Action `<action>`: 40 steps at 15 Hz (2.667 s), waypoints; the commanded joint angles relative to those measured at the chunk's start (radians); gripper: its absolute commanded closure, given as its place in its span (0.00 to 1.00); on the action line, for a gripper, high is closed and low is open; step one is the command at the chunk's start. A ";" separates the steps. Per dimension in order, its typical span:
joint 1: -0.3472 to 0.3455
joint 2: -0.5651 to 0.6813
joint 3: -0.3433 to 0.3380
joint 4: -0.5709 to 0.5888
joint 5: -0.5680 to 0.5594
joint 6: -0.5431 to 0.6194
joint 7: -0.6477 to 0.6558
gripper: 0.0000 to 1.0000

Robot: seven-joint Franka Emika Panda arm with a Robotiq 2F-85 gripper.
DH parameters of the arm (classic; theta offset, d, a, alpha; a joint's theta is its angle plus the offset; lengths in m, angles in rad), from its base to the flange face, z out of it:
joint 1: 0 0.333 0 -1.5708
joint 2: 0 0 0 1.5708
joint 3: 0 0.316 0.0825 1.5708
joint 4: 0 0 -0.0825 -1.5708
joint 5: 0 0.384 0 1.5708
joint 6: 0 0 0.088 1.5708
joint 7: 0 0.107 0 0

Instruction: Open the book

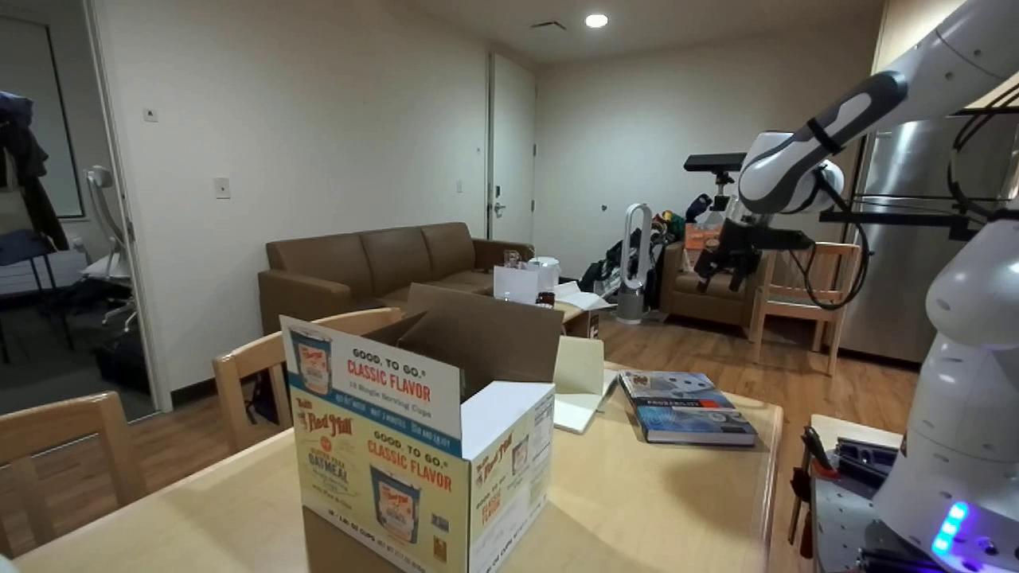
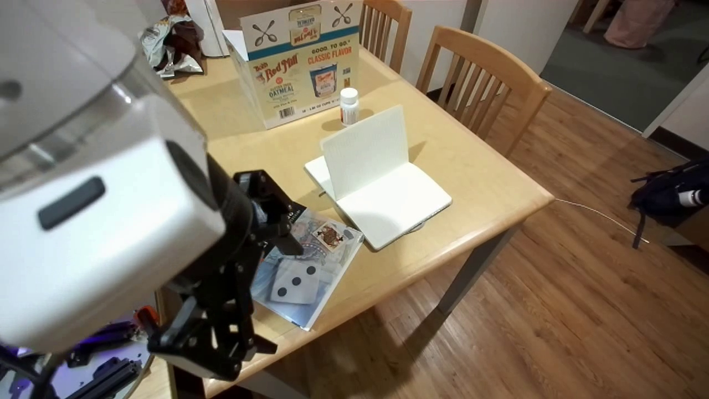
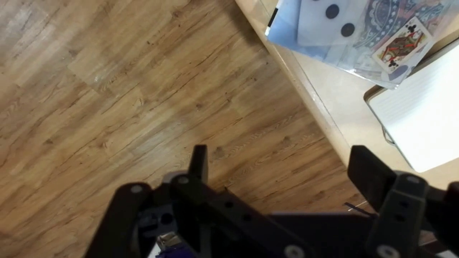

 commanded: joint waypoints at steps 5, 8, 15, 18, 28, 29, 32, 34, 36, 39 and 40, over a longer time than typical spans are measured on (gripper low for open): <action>-0.029 0.040 -0.045 -0.108 0.115 0.033 0.027 0.00; -0.006 0.086 -0.084 -0.098 0.181 0.028 -0.026 0.00; 0.122 0.190 -0.232 -0.098 0.474 0.024 -0.394 0.00; 0.213 0.239 -0.294 -0.099 0.653 0.010 -0.570 0.00; 0.286 0.425 -0.313 -0.071 0.994 -0.106 -0.919 0.00; 0.283 0.435 -0.309 -0.065 1.037 -0.120 -0.983 0.00; 0.281 0.466 -0.297 -0.040 1.130 -0.151 -1.156 0.03; 0.186 0.482 -0.198 -0.023 1.164 -0.169 -1.228 0.01; 0.139 0.504 -0.146 -0.005 1.200 -0.192 -1.291 0.00; 0.087 0.540 -0.092 0.017 1.237 -0.220 -1.351 0.30; 0.074 0.551 -0.081 0.022 1.246 -0.227 -1.367 0.39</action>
